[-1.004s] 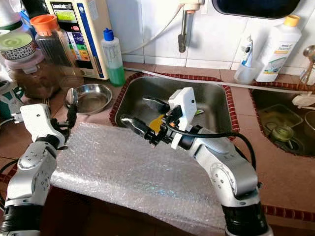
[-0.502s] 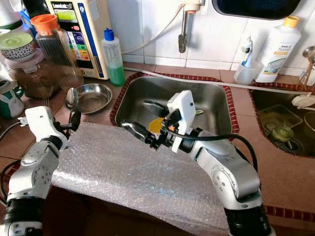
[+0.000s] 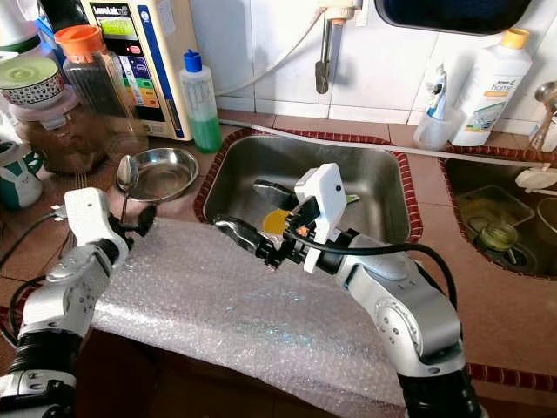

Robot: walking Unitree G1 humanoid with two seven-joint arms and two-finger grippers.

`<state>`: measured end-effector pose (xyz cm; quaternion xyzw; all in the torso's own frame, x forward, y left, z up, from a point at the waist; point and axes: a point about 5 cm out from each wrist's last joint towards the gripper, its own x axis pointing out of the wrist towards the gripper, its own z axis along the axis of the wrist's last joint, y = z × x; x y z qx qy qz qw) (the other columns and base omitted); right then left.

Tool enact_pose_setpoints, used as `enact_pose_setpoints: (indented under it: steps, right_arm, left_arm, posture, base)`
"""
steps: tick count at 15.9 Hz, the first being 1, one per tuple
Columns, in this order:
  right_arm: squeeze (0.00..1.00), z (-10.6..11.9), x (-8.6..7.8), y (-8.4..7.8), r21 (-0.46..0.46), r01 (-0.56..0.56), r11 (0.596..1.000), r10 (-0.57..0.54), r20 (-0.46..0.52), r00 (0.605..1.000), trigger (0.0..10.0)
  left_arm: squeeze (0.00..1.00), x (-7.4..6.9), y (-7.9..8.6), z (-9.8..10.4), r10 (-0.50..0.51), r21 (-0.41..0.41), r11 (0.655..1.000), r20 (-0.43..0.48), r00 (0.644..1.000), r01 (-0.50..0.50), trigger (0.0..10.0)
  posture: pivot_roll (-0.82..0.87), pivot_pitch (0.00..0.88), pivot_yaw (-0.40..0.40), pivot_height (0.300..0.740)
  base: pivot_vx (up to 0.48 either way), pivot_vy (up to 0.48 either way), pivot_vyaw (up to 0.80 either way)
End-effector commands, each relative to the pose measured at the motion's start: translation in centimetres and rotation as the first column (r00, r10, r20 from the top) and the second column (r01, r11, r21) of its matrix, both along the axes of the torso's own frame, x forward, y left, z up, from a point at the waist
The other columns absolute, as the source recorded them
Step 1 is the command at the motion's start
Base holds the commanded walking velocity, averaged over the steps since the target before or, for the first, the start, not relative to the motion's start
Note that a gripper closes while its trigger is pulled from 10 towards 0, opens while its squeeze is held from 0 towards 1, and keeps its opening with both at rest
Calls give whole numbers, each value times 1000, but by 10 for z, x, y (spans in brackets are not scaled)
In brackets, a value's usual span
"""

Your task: Kitchen organization

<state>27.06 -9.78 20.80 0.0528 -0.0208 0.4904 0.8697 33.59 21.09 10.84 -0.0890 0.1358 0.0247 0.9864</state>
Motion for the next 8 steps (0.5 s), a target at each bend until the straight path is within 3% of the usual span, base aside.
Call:
enact_pose_setpoints:
  steps: [1, 8]
  right_arm:
    - [0, 3, -3, 2, -4, -8, 1000, 8, 21, 1000, 10000]
    - [0, 3, -1, 2, -5, -4, 1000, 4, 26, 1000, 10000]
  left_arm:
    - [0, 2, 4, 1, -1, 22, 1000, -8, 1000, 2, 0]
    - [0, 0, 12, -5, 11, 27, 1000, -34, 999, -10, 0]
  posture:
    - [15, 45, 74, 740]
    - [22, 44, 74, 740]
  base:
    - [0, 0, 0]
    - [0, 0, 0]
